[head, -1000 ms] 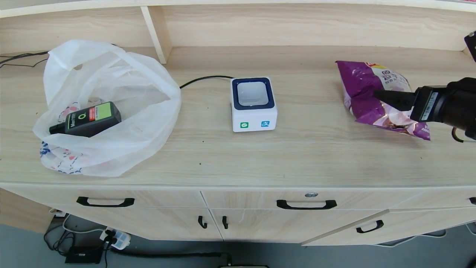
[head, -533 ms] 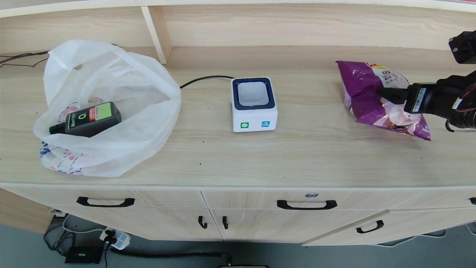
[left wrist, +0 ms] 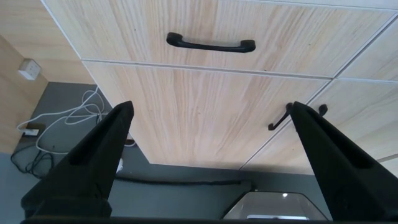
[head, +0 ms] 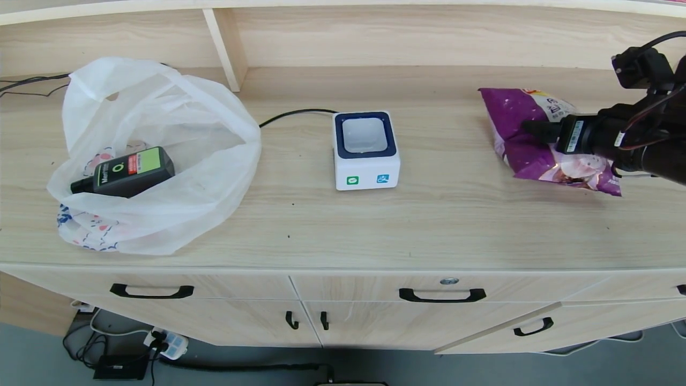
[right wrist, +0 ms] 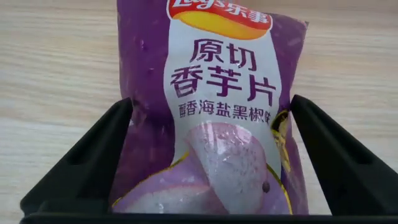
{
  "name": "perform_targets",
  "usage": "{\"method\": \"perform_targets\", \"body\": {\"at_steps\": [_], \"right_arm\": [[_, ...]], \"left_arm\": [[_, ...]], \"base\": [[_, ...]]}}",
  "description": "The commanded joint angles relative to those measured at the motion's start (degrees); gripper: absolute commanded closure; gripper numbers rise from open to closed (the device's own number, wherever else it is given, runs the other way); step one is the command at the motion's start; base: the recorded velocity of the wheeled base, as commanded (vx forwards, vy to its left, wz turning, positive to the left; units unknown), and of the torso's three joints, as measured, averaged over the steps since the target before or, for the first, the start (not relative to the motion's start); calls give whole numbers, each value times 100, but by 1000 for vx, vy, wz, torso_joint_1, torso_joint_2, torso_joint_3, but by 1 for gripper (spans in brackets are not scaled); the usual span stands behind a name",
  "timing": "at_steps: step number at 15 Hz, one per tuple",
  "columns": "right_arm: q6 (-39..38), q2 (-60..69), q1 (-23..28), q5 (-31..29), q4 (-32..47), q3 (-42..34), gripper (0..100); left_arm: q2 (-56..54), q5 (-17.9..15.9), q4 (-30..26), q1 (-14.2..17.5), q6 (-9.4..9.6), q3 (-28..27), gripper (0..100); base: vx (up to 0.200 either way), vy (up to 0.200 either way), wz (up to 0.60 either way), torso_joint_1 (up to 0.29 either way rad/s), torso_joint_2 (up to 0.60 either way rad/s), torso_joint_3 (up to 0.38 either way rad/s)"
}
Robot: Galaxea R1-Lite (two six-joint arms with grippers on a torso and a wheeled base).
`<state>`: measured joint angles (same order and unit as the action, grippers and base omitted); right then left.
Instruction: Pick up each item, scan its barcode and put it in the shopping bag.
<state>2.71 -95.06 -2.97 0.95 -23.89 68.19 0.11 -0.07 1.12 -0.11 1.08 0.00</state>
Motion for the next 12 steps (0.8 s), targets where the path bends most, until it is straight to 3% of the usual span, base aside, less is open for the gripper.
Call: {"method": "perform_targets", "body": {"at_steps": [1, 9, 12], "right_arm": [[19, -232, -1, -7, -10, 133, 100], [-25, -47, -10, -7, -617, -184, 100], [-68, 612, -335, 98, -942, -931, 100]], "left_arm": [[-2, -1, 2, 2, 6, 0, 0], [-2, -1, 2, 2, 6, 0, 0], [-2, -1, 2, 2, -3, 0, 0]], "base": [[0, 0, 0, 0, 0, 0], [0, 0, 0, 0, 0, 0], [0, 0, 0, 0, 0, 0]]}}
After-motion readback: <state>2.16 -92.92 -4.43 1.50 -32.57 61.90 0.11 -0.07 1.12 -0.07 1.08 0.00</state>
